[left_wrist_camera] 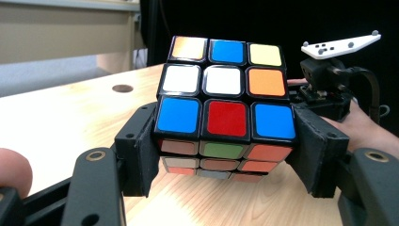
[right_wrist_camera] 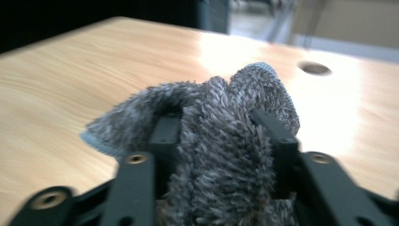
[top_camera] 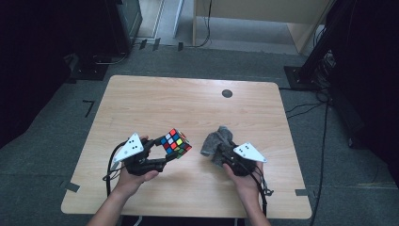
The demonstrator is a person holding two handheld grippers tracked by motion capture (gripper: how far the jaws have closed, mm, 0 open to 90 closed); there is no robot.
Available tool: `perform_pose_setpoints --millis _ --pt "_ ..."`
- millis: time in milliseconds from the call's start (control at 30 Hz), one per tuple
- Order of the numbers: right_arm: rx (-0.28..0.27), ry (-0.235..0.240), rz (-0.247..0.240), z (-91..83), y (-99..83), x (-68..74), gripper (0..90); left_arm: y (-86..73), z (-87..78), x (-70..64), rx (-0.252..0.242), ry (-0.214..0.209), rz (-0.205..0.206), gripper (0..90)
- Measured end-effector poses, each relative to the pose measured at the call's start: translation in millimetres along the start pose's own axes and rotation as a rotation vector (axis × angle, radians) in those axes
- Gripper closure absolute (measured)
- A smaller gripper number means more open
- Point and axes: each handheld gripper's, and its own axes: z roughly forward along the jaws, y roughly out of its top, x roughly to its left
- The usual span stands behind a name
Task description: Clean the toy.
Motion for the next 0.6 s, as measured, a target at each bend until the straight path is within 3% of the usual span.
perform_pose_setpoints --millis 100,200,267,433,500,600 --pt "-0.032 -0.033 0.043 -6.6 3.8 -13.3 40.2 0.7 -0.2 0.5 0.005 0.007 -0.005 34.0" --pt "-0.124 0.015 0.017 -18.1 14.8 -11.0 36.0 1.8 -0.5 2.3 0.006 0.013 -0.019 34.0" --pt "-0.169 0.098 -0.015 -21.9 20.7 1.1 34.8 2.4 -0.6 3.1 0.01 0.016 -0.022 34.0" --pt "-0.216 0.247 -0.108 -21.5 24.7 37.6 31.0 3.9 0.5 2.1 0.017 0.016 -0.032 34.0" --pt "-0.226 0.292 -0.134 -20.6 24.7 50.7 29.0 4.5 1.2 0.6 0.019 0.011 -0.035 34.0" --pt "-0.228 0.323 -0.168 -20.2 24.4 62.8 28.1 5.4 2.6 -2.0 0.024 0.005 -0.04 34.0"
